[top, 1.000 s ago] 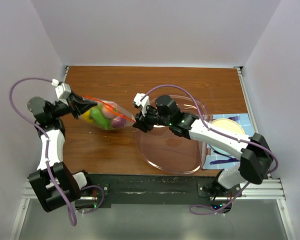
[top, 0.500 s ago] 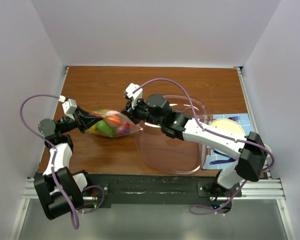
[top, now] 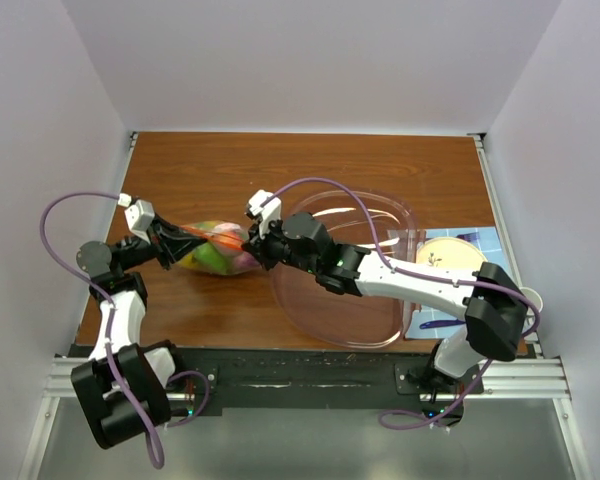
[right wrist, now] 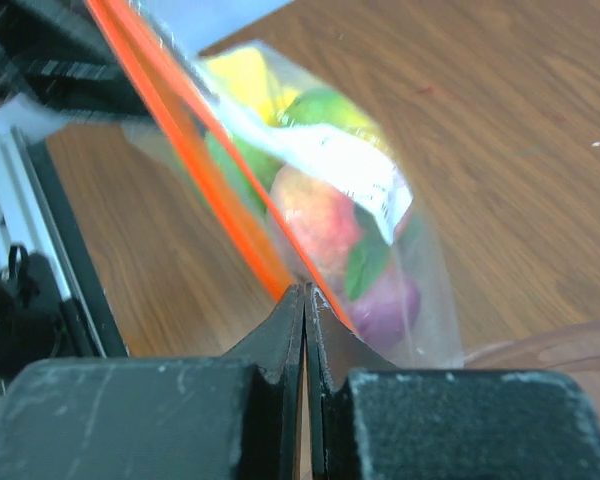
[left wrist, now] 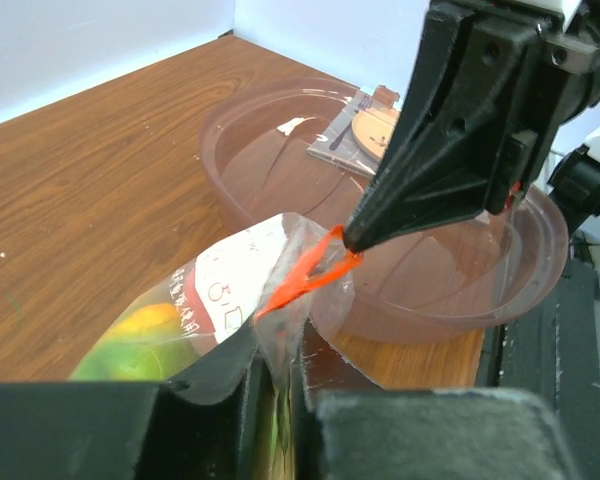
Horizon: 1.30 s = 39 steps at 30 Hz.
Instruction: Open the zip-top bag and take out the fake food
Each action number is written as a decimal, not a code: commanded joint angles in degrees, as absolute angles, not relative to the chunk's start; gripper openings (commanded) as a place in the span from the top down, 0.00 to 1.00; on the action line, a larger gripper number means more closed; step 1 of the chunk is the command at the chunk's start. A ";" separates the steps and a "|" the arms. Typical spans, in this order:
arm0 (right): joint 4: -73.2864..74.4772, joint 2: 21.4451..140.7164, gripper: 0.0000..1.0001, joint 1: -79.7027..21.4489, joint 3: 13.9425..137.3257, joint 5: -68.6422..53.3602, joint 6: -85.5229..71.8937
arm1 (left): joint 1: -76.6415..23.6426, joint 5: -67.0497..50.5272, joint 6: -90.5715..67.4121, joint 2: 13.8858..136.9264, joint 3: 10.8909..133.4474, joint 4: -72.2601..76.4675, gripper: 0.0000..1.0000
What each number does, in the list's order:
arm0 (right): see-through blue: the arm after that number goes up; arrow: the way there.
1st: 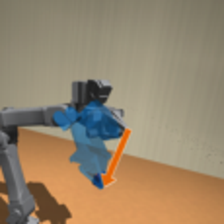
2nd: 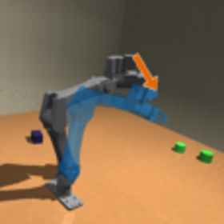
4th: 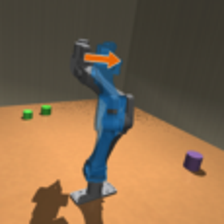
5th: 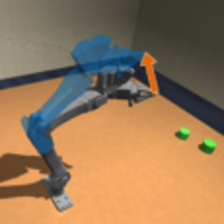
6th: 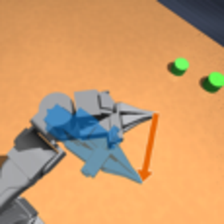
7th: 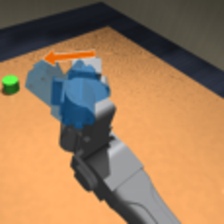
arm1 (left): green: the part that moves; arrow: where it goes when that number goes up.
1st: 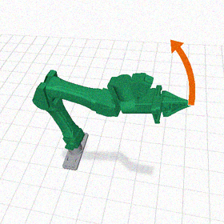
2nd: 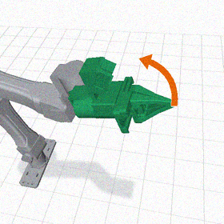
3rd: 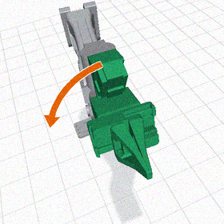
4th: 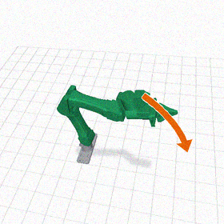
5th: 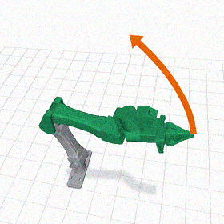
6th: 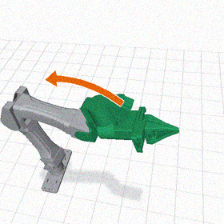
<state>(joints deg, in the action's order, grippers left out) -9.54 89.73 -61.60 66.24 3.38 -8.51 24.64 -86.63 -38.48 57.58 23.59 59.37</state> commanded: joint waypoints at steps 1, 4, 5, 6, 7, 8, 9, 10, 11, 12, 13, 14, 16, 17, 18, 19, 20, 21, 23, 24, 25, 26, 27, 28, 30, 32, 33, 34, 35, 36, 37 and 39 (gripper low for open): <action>-14.94 89.47 0.96 -61.61 67.41 6.77 -10.63 | 24.96 -97.91 -39.20 54.32 23.47 56.70 0.73; -15.47 90.26 0.95 -61.52 67.94 7.56 -11.07 | 24.87 -97.91 -39.55 53.26 22.94 56.34 0.66; -15.64 90.44 0.95 -61.52 68.03 7.38 -11.25 | 24.87 -97.82 -39.46 52.91 22.85 56.34 0.62; -15.56 90.70 0.94 -61.61 68.29 7.21 -11.34 | 24.96 -97.91 -39.55 52.82 22.85 56.34 0.61; -15.38 91.23 0.93 -61.52 68.90 7.03 -11.34 | 24.96 -97.82 -39.72 52.65 22.85 56.34 0.60; -15.21 91.75 0.91 -61.52 69.17 6.94 -11.42 | 24.96 -97.91 -39.90 52.65 23.20 56.34 0.56; -14.68 92.02 0.91 -61.61 69.52 6.25 -11.34 | 24.87 -97.82 -40.08 52.73 23.38 56.34 0.54; -14.42 92.72 0.89 -61.52 70.04 5.89 -11.51 | 24.96 -97.82 -40.17 52.91 23.64 56.08 0.53; -14.24 93.07 0.89 -61.61 70.40 5.19 -11.86 | 24.87 -97.82 -40.17 53.26 24.34 55.12 0.52; -14.06 93.34 0.88 -61.52 70.49 3.88 -12.04 | 24.96 -97.82 -40.17 53.52 24.69 54.59 0.52; -14.06 93.60 0.87 -61.61 70.49 3.17 -12.39 | 24.96 -97.82 -40.17 53.70 24.96 54.23 0.52; -14.50 93.69 0.87 -61.61 70.31 2.64 -13.18 | 24.96 -97.82 -40.25 54.14 25.31 53.97 0.52; -14.85 93.69 0.86 -61.61 69.53 1.42 -13.88 | 24.96 -97.82 -40.08 54.49 25.31 53.96 0.52; -15.03 93.43 0.86 -61.79 69.26 1.23 -14.67 | 24.96 -97.82 -39.99 54.84 25.23 54.05 0.52; -14.77 92.99 0.86 -61.87 69.00 1.23 -14.85 | 24.96 -97.82 -39.90 55.10 25.22 54.05 0.52; -14.77 92.55 0.86 -62.40 67.86 1.67 -14.85 | 25.05 -97.82 -39.64 55.46 25.40 54.23 0.52; -14.77 91.85 0.86 -62.58 67.16 2.28 -14.77 | 25.14 -97.82 -39.55 56.76 25.40 55.10 0.53; -14.42 90.45 0.86 -62.75 66.54 2.72 -14.85 | 26.01 -97.82 -39.38 57.82 25.14 56.15 0.54; -12.93 88.60 0.87 -63.45 65.13 3.51 -14.24 | 26.80 -97.91 -42.17 62.63 23.83 65.14 0.62; -10.66 86.24 0.87 -63.72 64.69 3.78 -13.98 | 27.24 -97.91 -45.41 65.01 23.12 71.22 0.65; -9.59 84.92 0.89 -64.33 63.38 4.13 -13.63 | 27.25 -97.91 -54.58 67.48 22.42 78.59 0.68; -8.71 83.60 0.90 -64.94 62.24 4.57 -13.19 | 27.25 -98.00 -60.06 73.16 21.19 94.50 0.72; -7.74 80.45 0.91 -65.30 59.36 4.66 -13.10 | 27.25 -98.00 -65.34 76.26 20.92 101.97 0.73; -7.56 78.94 0.92 -66.35 57.76 4.83 -13.10 | 27.25 -98.00 -70.61 79.25 20.83 107.96 0.73; -7.82 76.21 0.91 -67.58 53.29 5.53 -13.27 | 27.25 -98.00 -69.79 85.15 20.92 107.84 0.58; -8.00 74.10 0.90 -69.16 51.25 6.06 -13.62 | 26.90 -97.82 -67.24 85.61 19.52 108.19 0.42; -7.82 74.00 0.89 -69.52 50.20 6.93 -13.62 | 25.33 -97.82 -66.89 84.56 19.34 108.37 0.36; -7.56 74.26 0.89 -70.22 50.01 7.47 -13.71 | 24.09 -96.52 -69.67 81.59 19.86 108.46 0.06; -7.21 74.44 0.88 -70.49 50.01 7.82 -13.88 | 22.86 -95.46 -72.57 79.65 22.65 108.46 0.00; -7.38 74.79 0.86 -70.75 50.01 8.08 -13.89 | 20.59 -94.32 -74.86 77.54 24.94 108.46 0.00; -7.64 74.88 0.85 -71.27 50.01 8.09 -13.89 | 20.22 -91.52 -76.45 73.87 27.48 108.28 0.00; -8.43 75.23 0.84 -71.54 50.53 8.17 -13.89 | 19.95 -88.70 -74.63 72.43 37.75 101.99 0.00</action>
<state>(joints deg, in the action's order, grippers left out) -7.49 74.70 -70.70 50.39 5.67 -13.52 21.61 -85.80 -70.67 79.37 23.11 70.94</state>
